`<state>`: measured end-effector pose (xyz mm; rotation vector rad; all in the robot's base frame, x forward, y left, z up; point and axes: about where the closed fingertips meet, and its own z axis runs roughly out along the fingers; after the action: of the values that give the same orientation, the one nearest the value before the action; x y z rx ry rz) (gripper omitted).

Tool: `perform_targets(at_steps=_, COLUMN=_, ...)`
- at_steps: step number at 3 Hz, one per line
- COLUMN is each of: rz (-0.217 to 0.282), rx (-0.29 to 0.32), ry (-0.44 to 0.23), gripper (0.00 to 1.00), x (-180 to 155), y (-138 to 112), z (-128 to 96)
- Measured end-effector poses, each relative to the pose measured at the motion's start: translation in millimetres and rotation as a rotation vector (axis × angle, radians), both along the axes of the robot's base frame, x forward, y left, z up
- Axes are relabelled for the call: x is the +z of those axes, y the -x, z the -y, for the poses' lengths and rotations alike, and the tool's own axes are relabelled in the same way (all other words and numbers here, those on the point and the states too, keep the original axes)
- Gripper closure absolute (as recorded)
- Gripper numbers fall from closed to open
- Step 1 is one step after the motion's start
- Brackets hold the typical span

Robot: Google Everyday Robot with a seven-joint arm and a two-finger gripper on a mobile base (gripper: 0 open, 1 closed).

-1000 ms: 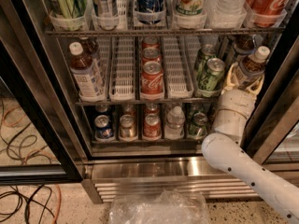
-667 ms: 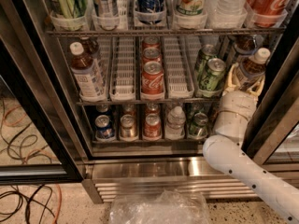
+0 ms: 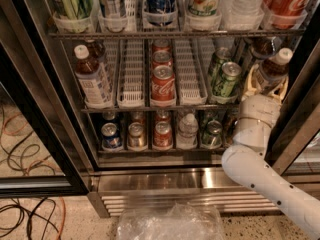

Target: Pick blue plastic bottle from middle shelf of fridge

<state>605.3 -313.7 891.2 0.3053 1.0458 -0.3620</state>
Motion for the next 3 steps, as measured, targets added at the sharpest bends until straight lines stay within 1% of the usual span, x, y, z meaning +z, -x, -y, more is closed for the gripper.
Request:
perform_targets(at_steps=1, rz=-0.012, rx=0.05, ry=0.029, gripper=1.0, x=24.7, y=8.8, z=-5.3)
perform_targets(at_steps=2, rz=-0.032, rx=0.073, ry=0.059, gripper=1.0, x=37.8, y=14.1, z=-7.7)
perform_targets(at_steps=3, rz=-0.032, rx=0.073, ry=0.059, gripper=1.0, x=37.8, y=14.1, z=-7.7)
